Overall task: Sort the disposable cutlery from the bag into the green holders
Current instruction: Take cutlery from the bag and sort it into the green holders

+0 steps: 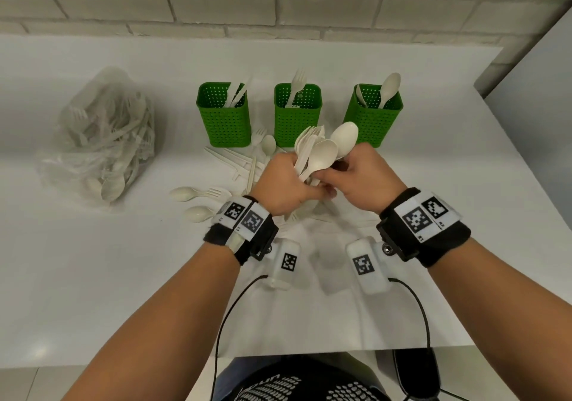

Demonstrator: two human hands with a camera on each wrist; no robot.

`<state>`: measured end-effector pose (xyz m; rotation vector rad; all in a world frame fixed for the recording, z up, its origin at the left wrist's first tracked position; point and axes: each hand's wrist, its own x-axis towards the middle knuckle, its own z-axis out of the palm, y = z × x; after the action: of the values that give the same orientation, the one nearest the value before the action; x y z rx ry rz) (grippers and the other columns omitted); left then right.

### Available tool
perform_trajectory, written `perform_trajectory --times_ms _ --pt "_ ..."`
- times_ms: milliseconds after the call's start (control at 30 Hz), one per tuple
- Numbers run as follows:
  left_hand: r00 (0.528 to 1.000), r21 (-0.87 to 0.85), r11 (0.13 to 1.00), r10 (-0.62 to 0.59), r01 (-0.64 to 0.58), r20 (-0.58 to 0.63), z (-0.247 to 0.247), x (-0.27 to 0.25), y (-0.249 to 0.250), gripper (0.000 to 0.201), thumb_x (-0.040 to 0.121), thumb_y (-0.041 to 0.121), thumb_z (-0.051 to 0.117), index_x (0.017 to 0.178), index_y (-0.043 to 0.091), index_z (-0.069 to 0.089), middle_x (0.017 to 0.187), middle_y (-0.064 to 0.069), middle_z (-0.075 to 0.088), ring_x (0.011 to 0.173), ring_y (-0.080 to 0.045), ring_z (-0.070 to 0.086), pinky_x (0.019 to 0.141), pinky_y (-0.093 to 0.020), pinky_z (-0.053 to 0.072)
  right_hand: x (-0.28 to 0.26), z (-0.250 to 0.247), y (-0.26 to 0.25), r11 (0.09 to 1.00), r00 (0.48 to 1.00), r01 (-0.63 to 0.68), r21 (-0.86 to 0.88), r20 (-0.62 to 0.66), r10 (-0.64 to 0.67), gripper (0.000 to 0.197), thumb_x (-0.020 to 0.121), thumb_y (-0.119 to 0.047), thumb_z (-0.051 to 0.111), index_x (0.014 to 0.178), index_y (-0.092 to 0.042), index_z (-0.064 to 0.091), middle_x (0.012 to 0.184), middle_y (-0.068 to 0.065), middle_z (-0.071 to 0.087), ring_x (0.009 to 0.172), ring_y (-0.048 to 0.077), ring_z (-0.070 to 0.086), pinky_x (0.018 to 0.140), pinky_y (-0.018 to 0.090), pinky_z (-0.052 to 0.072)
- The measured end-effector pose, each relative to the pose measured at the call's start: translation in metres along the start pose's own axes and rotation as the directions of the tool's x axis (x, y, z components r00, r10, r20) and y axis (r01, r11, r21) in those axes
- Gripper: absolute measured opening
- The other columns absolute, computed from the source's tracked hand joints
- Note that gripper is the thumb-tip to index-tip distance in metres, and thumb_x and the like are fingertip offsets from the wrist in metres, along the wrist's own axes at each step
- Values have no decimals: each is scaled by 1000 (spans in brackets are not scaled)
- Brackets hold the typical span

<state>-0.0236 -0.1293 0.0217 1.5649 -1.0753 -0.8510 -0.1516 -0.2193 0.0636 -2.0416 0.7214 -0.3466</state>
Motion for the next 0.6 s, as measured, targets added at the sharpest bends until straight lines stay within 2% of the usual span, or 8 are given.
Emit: perform_trajectory --times_ms 67,167,233,333,367,433,500,600 --pt "1000 21 1000 -13 14 -24 -3 0 1 30 68 12 87 93 5 72 88 -9 75 86 -21 71 79 -38 58 -1 -3 -7 999 996 46 -17 76 -45 11 87 -7 68 98 -5 70 85 -2 71 76 1 66 68 18 50" --pt "990 0 998 -56 57 -130 -10 -5 -3 17 75 18 84 78 15 68 70 7 70 66 -3 65 62 -21 50 -2 -18 -10 997 986 26 77 163 -39 34 85 0 68 117 -10 60 105 5 67 93 12 67 82 22 55" --pt "962 -24 998 -65 61 -264 -20 -10 -4 21 82 21 79 69 18 62 61 10 64 58 1 60 57 -15 46 -5 -27 -1 984 993 40 -175 119 -19 38 83 -5 71 118 -15 62 107 4 66 93 14 65 82 25 54" --pt "930 -26 1000 -26 18 -366 -34 -17 -9 23 86 24 74 68 12 66 71 0 71 67 -2 65 69 -18 50 -15 -21 25 713 951 -7 -702 215 222 49 83 -35 73 126 -15 59 120 5 59 106 22 57 88 33 47" --pt "931 -19 1000 -20 14 -365 -35 -18 -13 24 85 23 75 67 12 66 72 -2 72 68 -4 66 71 -20 51 -17 -14 35 646 924 -19 -763 233 303 54 83 -46 70 126 -15 59 121 6 57 108 23 55 88 34 46" --pt "944 -7 998 -60 62 -325 -30 -18 -25 22 83 22 77 67 15 65 70 -2 69 66 -6 65 67 -24 52 -19 0 46 623 914 -44 -781 221 341 56 80 -59 65 113 -14 60 112 6 54 103 24 54 80 34 45" --pt "953 8 993 -114 121 -280 -21 -19 -36 18 83 23 78 72 14 66 71 1 68 65 -3 64 64 -23 50 -18 9 52 616 926 -26 -788 213 312 55 78 -58 68 109 -14 58 109 6 52 101 25 55 77 35 46" --pt "950 -2 993 -116 121 -288 -23 -17 -39 22 88 27 71 74 10 69 70 4 69 72 -8 65 72 -25 48 -15 11 57 588 936 13 -809 217 278 36 84 -40 68 108 -12 62 109 6 58 97 24 56 74 32 46"
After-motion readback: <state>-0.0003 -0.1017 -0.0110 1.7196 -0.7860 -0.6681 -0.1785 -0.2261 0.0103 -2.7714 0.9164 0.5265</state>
